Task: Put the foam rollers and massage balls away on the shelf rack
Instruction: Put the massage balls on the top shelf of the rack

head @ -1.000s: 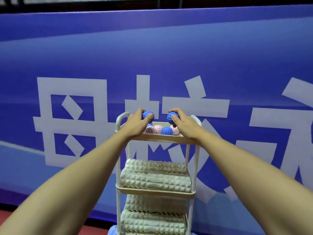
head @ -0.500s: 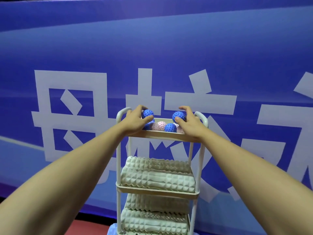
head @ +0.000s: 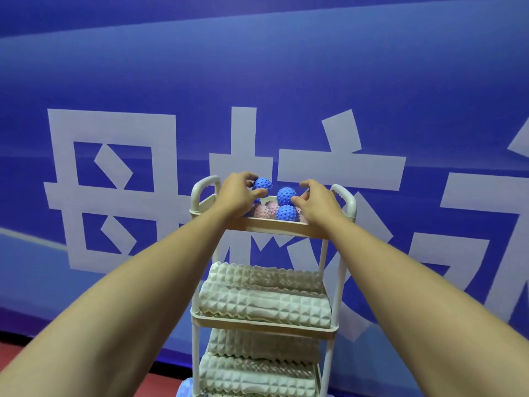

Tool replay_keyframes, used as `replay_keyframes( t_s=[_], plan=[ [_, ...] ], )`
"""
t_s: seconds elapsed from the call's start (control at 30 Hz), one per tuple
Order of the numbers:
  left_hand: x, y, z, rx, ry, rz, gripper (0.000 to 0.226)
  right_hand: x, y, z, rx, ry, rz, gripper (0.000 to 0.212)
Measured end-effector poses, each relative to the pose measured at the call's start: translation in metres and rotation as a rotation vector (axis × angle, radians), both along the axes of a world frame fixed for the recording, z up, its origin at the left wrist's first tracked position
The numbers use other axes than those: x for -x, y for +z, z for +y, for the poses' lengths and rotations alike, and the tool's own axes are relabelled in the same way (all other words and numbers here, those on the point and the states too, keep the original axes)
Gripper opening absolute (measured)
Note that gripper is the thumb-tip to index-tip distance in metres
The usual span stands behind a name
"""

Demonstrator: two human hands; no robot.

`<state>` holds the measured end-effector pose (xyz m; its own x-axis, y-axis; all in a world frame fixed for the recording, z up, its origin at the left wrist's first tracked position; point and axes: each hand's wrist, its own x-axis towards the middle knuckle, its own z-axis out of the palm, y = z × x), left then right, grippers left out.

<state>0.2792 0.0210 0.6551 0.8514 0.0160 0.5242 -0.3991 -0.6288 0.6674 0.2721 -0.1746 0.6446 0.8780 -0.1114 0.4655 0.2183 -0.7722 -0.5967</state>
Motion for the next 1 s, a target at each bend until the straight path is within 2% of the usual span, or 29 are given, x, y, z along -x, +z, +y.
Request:
replay_keyframes(
  t_s=[0.17, 0.33, 0.7, 0.83, 1.0],
  plan=[
    [-0.005, -0.004, 0.000, -0.111, 0.004, 0.043, 0.049, 0.005, -0.002, 0.003, 0.061, 0.033, -0.023, 0.039],
    [-0.001, -0.004, 0.002, -0.175, -0.019, 0.039, 0.041, 0.008, -0.002, 0.003, 0.144, 0.056, 0.000, 0.047],
    [0.009, -0.008, 0.001, -0.236, 0.051, -0.089, 0.039, 0.011, 0.002, 0.008, 0.311, 0.069, 0.105, 0.061],
    [0.014, -0.008, -0.002, -0.277, 0.096, -0.173, 0.040, 0.010, 0.000, 0.007, 0.291, 0.057, 0.063, 0.061],
    [0.033, -0.012, 0.001, -0.397, 0.111, -0.168, 0.048, 0.022, 0.000, 0.004, 0.260, 0.018, -0.062, 0.053]
  ],
)
